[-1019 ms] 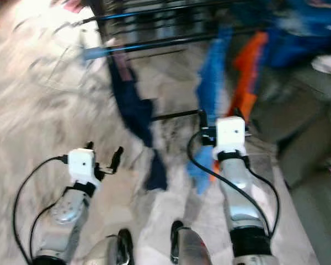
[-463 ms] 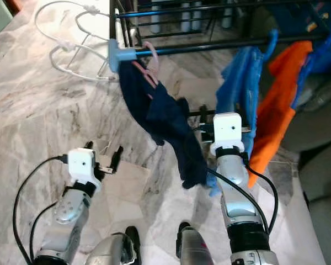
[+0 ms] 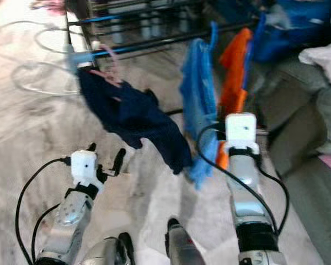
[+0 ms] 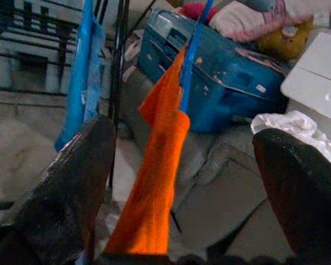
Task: Hang hanger
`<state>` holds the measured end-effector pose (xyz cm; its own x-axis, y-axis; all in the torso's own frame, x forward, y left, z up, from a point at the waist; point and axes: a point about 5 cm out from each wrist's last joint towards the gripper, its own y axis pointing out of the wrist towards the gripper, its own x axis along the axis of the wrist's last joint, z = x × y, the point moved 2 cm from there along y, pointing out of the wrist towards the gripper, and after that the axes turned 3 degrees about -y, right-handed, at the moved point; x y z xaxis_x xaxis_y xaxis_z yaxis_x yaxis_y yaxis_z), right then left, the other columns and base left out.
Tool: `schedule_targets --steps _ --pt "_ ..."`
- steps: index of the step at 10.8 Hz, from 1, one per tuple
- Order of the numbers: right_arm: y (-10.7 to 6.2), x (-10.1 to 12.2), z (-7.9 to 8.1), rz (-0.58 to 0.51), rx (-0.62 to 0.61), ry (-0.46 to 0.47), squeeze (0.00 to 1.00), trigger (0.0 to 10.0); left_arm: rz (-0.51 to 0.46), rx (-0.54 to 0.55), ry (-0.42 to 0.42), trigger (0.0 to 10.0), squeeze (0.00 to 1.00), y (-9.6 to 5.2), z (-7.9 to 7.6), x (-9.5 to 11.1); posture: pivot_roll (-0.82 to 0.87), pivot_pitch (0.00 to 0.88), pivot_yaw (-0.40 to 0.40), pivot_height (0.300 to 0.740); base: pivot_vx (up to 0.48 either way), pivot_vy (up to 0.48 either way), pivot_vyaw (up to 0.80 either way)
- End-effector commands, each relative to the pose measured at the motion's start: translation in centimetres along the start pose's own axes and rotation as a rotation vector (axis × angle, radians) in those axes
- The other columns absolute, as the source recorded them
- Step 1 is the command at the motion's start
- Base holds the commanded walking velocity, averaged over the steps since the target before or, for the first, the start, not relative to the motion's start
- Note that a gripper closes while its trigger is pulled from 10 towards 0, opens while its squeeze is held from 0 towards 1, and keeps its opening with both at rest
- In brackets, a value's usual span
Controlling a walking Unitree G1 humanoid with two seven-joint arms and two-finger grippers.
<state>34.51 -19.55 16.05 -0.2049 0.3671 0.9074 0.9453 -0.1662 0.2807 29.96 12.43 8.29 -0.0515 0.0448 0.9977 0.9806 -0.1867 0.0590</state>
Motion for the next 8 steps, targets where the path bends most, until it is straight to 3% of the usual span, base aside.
schedule_targets --steps 1,5,8 --pt "0.1 -0.3 0.7 0.022 0.044 0.022 0.00 10.0 0.025 0.006 0.007 10.0 0.00 -0.6 0.4 -0.6 -0.17 0.292 0.037 0.740 0.000 0.000 0.00" --pt "2.2 -0.8 1.9 0.097 0.100 0.053 0.00 10.0 0.023 -0.027 -0.003 10.0 0.00 -0.5 0.1 -0.5 -0.16 0.293 0.039 0.740 0.000 0.000 0.00" --pt "4.0 -0.2 2.3 0.104 0.127 0.039 0.00 10.0 -0.001 -0.250 -0.092 10.0 0.00 -1.0 -1.9 0.8 -0.15 0.292 0.030 0.740 0.000 0.000 0.00"
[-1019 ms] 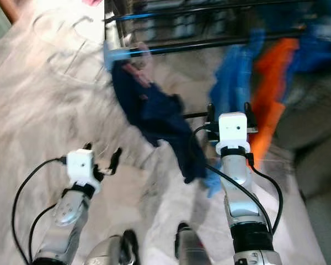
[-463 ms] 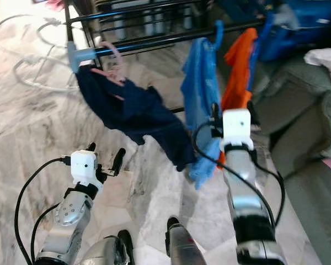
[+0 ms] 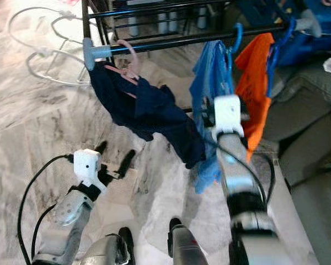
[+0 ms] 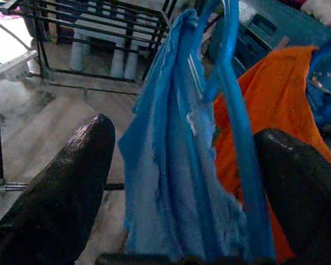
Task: Hang hanger
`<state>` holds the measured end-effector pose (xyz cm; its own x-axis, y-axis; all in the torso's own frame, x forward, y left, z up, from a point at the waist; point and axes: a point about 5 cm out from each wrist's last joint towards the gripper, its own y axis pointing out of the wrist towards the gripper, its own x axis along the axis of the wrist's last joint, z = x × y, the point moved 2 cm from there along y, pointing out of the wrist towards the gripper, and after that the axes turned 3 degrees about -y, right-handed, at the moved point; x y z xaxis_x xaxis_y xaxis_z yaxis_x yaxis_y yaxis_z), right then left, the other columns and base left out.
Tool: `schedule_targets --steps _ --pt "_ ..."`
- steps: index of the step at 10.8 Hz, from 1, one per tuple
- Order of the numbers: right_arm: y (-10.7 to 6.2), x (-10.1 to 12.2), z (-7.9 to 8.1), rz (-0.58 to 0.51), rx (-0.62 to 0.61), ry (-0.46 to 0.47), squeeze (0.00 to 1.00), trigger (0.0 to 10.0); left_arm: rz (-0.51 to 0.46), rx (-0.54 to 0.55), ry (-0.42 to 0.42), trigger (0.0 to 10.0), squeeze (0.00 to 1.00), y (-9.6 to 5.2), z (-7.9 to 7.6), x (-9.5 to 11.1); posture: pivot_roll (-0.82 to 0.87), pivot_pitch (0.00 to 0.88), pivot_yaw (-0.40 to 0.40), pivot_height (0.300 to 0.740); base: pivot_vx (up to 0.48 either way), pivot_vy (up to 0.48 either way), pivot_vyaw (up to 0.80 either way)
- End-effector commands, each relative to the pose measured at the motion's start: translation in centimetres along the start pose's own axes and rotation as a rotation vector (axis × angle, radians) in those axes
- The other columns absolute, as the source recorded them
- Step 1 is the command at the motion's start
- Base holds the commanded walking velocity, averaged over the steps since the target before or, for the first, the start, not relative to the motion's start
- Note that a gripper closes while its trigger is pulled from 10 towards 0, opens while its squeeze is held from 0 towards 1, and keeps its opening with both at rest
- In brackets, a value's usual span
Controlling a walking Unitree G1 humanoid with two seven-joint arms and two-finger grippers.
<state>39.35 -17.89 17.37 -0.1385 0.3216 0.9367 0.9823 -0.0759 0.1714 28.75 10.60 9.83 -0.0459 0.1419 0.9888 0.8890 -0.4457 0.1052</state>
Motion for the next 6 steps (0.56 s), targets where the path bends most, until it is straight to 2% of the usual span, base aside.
schedule_targets --steps 1,3,6 --pt "0.1 -0.7 -0.4 0.041 0.003 -0.012 0.00 10.0 0.043 -0.042 -0.011 10.0 0.00 -0.8 -0.2 -0.7 -0.14 0.293 0.030 0.740 0.000 0.000 0.00" --pt "1.0 -0.6 -1.3 0.075 -0.024 -0.038 0.00 10.0 0.070 -0.038 0.006 10.0 0.00 -1.2 0.2 -1.1 -0.15 0.294 0.033 0.740 0.000 0.000 0.00" --pt "1.8 -0.1 -2.1 0.087 -0.052 -0.053 0.00 10.0 0.081 -0.062 -0.007 10.0 0.00 -0.9 -0.6 -1.3 -0.16 0.297 0.030 0.740 0.000 0.000 0.00"
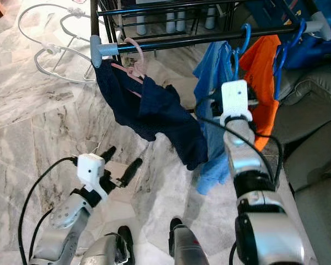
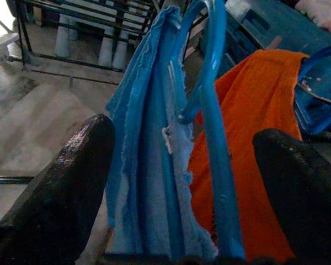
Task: Hang hanger
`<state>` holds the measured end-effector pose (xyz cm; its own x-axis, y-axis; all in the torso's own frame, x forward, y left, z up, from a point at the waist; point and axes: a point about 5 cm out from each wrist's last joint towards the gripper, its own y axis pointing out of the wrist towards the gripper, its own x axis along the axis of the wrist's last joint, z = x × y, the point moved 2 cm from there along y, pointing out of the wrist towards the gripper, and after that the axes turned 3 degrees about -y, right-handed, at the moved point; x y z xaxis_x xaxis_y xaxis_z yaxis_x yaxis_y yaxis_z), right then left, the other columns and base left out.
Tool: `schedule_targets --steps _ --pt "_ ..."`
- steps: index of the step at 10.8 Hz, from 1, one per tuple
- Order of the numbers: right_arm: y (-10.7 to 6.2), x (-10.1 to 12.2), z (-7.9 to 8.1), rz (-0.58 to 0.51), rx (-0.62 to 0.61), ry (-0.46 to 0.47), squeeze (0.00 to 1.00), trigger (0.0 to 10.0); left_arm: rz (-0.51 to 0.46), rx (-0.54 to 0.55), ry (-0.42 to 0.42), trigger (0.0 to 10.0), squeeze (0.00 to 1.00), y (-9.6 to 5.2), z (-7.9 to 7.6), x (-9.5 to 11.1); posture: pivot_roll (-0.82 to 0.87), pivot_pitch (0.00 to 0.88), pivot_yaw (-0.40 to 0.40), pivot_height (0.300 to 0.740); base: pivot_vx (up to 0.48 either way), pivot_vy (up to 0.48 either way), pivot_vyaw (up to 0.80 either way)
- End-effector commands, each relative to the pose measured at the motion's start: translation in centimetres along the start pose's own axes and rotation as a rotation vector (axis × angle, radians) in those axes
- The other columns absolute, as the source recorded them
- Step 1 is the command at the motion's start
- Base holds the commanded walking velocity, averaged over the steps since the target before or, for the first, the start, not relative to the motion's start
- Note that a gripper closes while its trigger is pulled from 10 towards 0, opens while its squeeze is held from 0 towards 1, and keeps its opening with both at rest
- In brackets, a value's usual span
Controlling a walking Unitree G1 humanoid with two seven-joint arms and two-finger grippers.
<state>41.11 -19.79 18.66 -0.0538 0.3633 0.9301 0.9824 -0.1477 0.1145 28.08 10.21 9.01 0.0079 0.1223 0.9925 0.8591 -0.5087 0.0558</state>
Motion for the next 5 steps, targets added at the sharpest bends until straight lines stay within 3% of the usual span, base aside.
schedule_targets --steps 1,2,3,4,5 --pt "-0.02 -1.44 -0.18 0.080 0.012 -0.006 0.00 10.0 0.037 -0.008 0.000 10.0 0.00 -0.52 -0.27 -0.78 -0.16 0.299 0.030 0.740 0.000 0.000 0.00" --pt "0.06 -1.70 -0.23 0.099 0.024 -0.021 0.00 10.0 0.040 -0.009 0.004 10.0 0.00 -0.60 -0.29 -0.84 -0.16 0.301 0.029 0.740 0.000 0.000 0.00" --pt "0.16 -1.81 -0.23 0.108 0.039 -0.044 0.00 8.0 0.044 -0.009 0.004 10.0 0.00 -0.66 -0.27 -0.94 -0.16 0.301 0.029 0.740 0.000 0.000 0.00" --pt "0.24 -1.90 -0.23 0.118 0.046 -0.040 0.00 0.0 0.046 -0.010 0.004 10.0 0.00 -0.64 -0.32 -0.97 -0.16 0.302 0.029 0.740 0.000 0.000 0.00" --pt "0.33 -1.87 -0.35 0.120 0.044 -0.044 0.00 0.0 0.046 -0.011 0.004 10.0 0.00 -0.62 -0.37 -0.96 -0.15 0.303 0.027 0.740 0.000 0.000 0.00"
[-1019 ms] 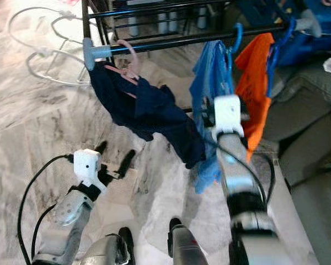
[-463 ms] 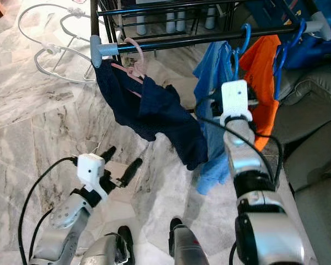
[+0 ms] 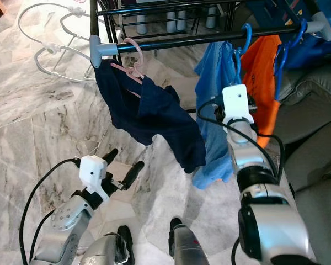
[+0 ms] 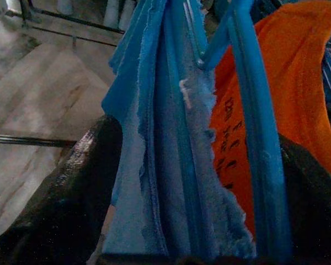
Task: Hang hanger
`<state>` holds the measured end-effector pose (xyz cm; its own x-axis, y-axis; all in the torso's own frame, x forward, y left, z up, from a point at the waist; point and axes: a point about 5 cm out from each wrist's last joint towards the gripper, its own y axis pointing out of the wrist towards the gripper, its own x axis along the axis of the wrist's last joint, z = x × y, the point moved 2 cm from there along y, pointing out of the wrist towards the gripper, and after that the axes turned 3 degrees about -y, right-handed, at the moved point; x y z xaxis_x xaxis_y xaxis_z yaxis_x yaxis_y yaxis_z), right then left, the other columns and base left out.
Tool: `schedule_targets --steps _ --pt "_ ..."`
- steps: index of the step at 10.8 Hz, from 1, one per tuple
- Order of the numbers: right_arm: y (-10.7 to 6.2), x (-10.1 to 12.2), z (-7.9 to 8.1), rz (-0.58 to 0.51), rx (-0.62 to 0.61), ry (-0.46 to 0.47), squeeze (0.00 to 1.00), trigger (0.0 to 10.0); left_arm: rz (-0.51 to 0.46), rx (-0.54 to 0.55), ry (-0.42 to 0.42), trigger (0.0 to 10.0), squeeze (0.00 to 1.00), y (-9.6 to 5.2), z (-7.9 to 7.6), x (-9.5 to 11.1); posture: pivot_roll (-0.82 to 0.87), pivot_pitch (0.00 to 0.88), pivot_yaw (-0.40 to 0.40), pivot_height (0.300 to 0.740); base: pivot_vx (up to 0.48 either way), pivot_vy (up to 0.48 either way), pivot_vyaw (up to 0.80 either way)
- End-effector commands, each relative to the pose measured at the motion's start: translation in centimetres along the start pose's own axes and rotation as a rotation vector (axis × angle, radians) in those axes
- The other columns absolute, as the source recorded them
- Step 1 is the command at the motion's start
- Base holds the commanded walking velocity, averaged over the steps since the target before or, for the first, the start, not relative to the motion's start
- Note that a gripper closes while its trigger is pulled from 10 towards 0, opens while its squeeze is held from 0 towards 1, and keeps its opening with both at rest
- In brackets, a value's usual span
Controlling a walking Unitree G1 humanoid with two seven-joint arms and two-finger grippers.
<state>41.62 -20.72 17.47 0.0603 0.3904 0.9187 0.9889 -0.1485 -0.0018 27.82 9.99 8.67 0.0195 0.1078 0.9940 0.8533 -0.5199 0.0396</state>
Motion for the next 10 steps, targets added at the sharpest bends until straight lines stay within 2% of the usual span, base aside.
schedule_targets --steps 1,5,10 --pt "0.1 -0.2 -0.3 0.019 0.001 -0.029 0.00 0.0 0.034 -0.002 -0.004 10.0 0.00 -0.5 -0.1 -0.7 -0.16 0.304 0.026 0.740 0.000 0.000 0.00" --pt "0.3 0.1 -0.9 0.008 -0.002 -0.065 0.00 0.0 0.050 -0.003 -0.009 10.0 0.00 -0.4 -0.3 -1.1 -0.16 0.302 0.025 0.740 0.000 0.000 0.00" --pt "0.4 0.5 -1.3 -0.005 0.020 -0.033 0.00 0.0 0.076 -0.008 0.000 10.0 0.00 -0.4 -0.5 -1.6 -0.16 0.302 0.026 0.740 0.000 0.000 0.00"
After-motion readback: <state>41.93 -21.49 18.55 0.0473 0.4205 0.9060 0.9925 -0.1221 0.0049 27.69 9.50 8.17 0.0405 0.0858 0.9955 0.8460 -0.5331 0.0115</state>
